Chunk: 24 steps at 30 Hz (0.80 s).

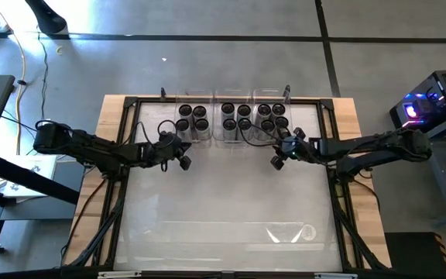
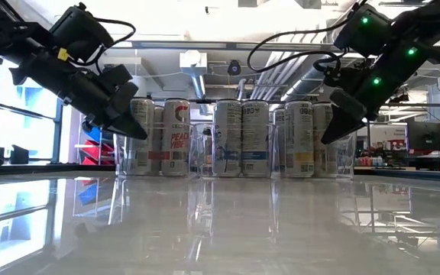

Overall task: Sort soda cans
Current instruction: Adjust the transparent bins

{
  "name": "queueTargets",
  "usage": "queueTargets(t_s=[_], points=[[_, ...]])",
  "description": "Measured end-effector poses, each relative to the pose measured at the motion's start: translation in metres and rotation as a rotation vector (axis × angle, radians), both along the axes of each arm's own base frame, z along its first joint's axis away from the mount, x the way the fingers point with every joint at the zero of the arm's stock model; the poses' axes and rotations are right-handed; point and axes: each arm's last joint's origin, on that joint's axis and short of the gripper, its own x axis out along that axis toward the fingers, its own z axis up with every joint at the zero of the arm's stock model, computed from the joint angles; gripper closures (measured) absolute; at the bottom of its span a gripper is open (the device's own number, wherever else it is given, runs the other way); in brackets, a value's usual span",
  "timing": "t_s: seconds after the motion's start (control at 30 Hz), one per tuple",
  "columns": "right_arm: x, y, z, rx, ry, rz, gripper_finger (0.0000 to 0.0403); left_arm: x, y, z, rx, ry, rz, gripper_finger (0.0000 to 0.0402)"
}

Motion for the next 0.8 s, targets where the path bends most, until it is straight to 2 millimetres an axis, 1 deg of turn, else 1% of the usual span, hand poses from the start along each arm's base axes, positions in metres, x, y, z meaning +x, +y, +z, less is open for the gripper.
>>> queueTargets(t_s=[0.2, 0.33, 0.5, 0.57, 0.7, 0.8], points=[[0.002, -0.001, 0.002, -0.017, -0.024, -0.007, 0.0316, 0.002, -0.001, 0.003, -0.003, -0.034, -0.013, 0.0401], [0.001, 0.002, 0.003, -0.002, -0.015, 0.009, 0.0316, 0.004, -0.006, 0.005, -0.030, -0.059, -0.078, 0.0401], [0.006, 0.016, 0.016, 0.008, -0.047, 0.029, 0.0316, 0.005, -0.018, 0.008, -0.049, -0.087, -0.136, 0.0401], [0.007, 0.023, 0.017, 0.020, -0.049, 0.054, 0.0316, 0.005, -0.023, 0.009, -0.058, -0.104, -0.157, 0.0401], [0.010, 0.038, 0.019, 0.042, -0.073, 0.138, 0.0316, 0.006, -0.035, 0.011, -0.061, -0.126, -0.211, 0.0401], [0.016, 0.050, 0.018, 0.065, -0.113, 0.279, 0.0316, 0.007, -0.043, 0.013, -0.057, -0.153, -0.238, 0.0401]])
